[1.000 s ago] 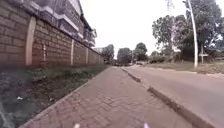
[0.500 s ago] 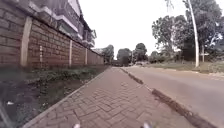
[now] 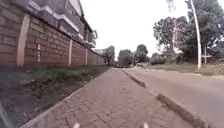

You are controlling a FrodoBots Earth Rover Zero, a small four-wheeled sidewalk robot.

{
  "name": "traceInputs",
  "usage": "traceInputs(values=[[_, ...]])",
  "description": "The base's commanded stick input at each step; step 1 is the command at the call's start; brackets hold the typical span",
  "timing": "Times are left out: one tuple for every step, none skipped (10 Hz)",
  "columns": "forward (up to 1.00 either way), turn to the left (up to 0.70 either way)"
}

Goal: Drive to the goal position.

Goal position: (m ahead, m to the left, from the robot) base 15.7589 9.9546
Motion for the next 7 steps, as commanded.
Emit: traceInputs(values=[[0.50, 0.00], [0.50, 0.00], [0.50, 0.00], [0.50, 0.00], [0.50, -0.50], [0.50, -0.50], [0.50, -0.50]])
